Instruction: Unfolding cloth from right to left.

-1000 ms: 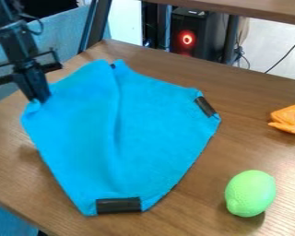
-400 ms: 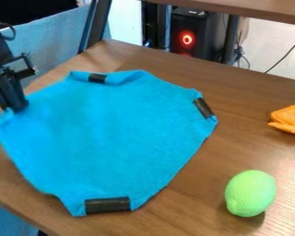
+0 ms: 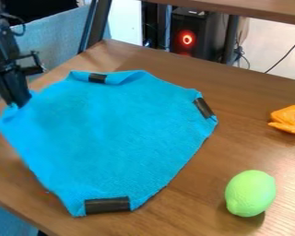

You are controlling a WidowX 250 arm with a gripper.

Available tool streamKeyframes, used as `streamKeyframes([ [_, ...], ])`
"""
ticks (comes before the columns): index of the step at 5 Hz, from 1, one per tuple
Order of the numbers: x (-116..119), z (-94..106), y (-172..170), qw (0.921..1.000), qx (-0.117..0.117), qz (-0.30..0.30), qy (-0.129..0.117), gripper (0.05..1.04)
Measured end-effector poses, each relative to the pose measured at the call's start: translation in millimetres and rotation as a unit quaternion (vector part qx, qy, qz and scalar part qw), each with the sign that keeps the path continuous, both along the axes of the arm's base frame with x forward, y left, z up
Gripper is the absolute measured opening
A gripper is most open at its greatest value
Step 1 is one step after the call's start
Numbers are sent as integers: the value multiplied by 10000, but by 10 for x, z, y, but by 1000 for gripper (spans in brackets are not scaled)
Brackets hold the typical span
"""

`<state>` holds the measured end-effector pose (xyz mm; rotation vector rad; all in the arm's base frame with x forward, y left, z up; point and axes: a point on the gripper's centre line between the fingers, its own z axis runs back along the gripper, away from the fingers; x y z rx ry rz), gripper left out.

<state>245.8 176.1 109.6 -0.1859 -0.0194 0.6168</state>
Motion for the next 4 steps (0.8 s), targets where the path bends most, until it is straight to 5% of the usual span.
streamKeyframes([
  [2,-95,141,41,9953,859,412,-155,81],
  [3,-138,153,42,9911,1145,638,241,236],
  [4,-91,203,55,9880,1333,592,497,501],
])
